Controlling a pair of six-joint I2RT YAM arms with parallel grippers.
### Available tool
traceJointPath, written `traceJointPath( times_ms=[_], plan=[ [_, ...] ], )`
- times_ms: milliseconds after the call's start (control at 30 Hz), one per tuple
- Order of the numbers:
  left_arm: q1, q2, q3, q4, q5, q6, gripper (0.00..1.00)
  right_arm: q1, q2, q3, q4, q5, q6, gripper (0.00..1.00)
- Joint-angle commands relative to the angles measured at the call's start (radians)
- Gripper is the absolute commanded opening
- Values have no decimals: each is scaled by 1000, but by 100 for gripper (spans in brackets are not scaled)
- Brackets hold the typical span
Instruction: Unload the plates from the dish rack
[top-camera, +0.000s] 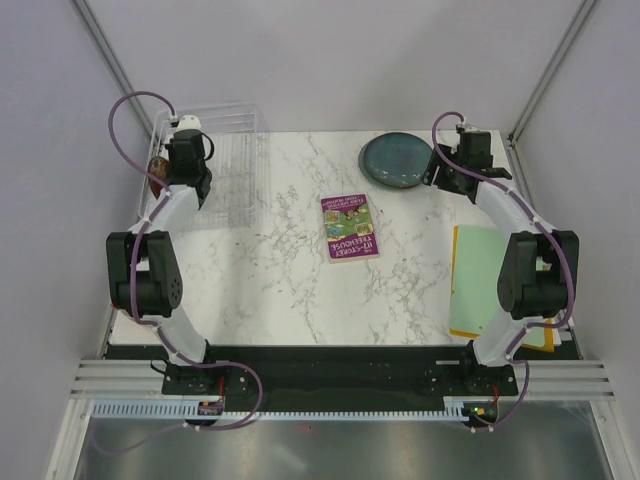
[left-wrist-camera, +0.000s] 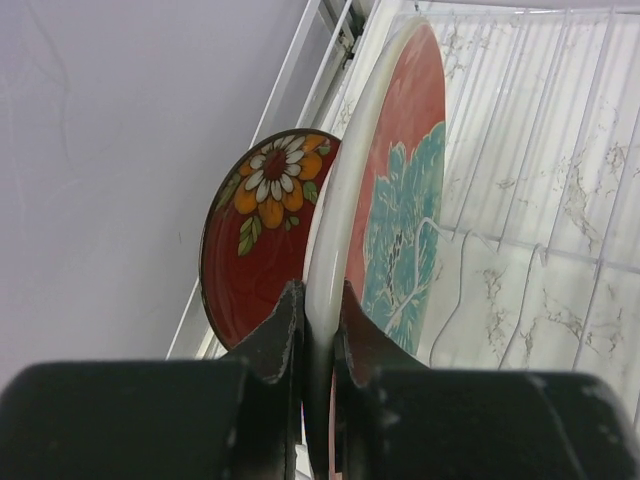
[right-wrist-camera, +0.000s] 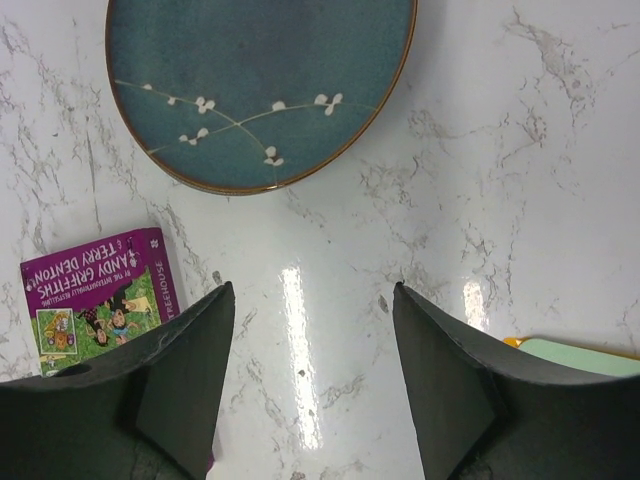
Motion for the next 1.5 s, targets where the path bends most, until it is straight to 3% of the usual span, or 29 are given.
traceJointPath(
  times_ms=[0, 200, 500, 867, 967, 1133, 1200, 1333, 1467],
  plan=[
    [26, 1, 73, 87, -114, -38, 2, 10, -46, -24, 29, -7, -7, 71],
    [1, -5, 103, 176, -223, 117, 2, 23, -55, -39, 34, 2, -4, 71],
    [-64, -119, 122, 190, -167, 163, 2, 34, -77, -56, 34, 17, 2, 73],
    [-143, -203, 204, 178, -208, 244, 2, 40, -107, -70, 31, 10, 3, 74],
    [-172, -261, 260, 5, -112, 166, 2, 52, -129, -58, 31, -9, 8, 75],
    [-196, -399, 277, -246, 212, -143, 2, 134, -175, -50, 89, -90, 23, 80],
    [-196, -431, 243, -265, 387, -296, 2, 158, -183, -55, 117, -133, 54, 80],
    [-198, -487, 162, -253, 604, -495, 2, 238, -178, -53, 213, -237, 111, 81],
    [-201, -522, -2, -100, 821, -709, 2, 307, -187, -102, 313, -219, 154, 80]
  ],
)
